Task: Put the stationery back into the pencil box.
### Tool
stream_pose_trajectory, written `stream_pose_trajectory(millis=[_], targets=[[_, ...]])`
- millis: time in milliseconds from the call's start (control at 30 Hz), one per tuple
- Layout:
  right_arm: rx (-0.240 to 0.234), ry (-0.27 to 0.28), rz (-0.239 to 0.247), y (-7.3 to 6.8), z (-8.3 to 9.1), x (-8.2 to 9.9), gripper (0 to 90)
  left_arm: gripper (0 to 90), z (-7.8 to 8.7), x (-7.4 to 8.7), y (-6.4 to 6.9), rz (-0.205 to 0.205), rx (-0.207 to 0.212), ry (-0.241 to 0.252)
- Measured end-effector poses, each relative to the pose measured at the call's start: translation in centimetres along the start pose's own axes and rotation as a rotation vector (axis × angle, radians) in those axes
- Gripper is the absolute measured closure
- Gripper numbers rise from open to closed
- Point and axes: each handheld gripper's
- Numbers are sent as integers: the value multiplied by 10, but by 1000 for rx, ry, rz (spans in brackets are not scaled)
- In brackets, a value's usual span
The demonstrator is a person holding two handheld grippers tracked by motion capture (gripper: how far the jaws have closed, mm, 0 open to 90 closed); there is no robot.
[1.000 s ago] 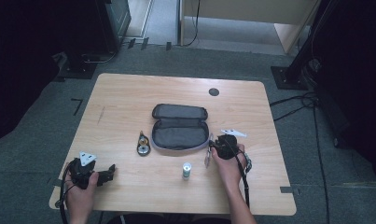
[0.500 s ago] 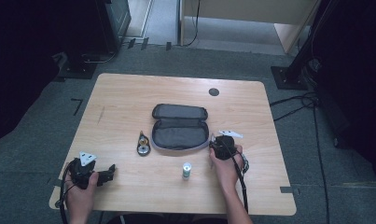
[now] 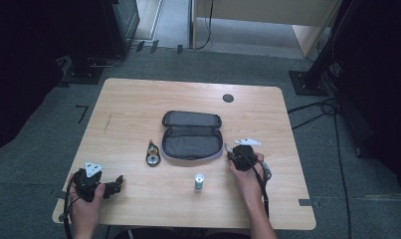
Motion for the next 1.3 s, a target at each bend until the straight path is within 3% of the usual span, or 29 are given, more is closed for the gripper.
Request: stream_pose_trajectory(millis=[67, 100, 133, 200, 267, 600, 800, 1300], targets=[[-16, 5, 3, 2, 1, 1, 694, 0, 0, 0, 0, 0, 0, 0], [0, 14, 40, 2, 0, 2, 562, 0, 0, 0, 0, 0, 0, 0], [25, 19, 60, 3, -1, 2, 570, 0, 0, 0, 0, 0, 0, 0], [38, -6, 46, 4, 2, 1, 714, 0, 0, 0, 0, 0, 0, 0], [42, -11, 39, 7, 3, 1, 774, 0, 0, 0, 0, 0, 0, 0], [3, 13, 55, 13, 6, 5, 802, 0, 0, 0, 0, 0, 0, 0], [-37, 61, 46, 16, 16, 2, 802, 0, 0, 0, 0, 0, 0, 0], [-101, 156, 95, 3, 45, -37, 803, 0, 0, 0, 0, 0, 0, 0]])
Point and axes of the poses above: each handheld gripper's, and its own axes: z roughly backward along the jaws, x roughly out of its underside, y roughly to its right, and after that the axes turned 6 degrees about y, right-handed
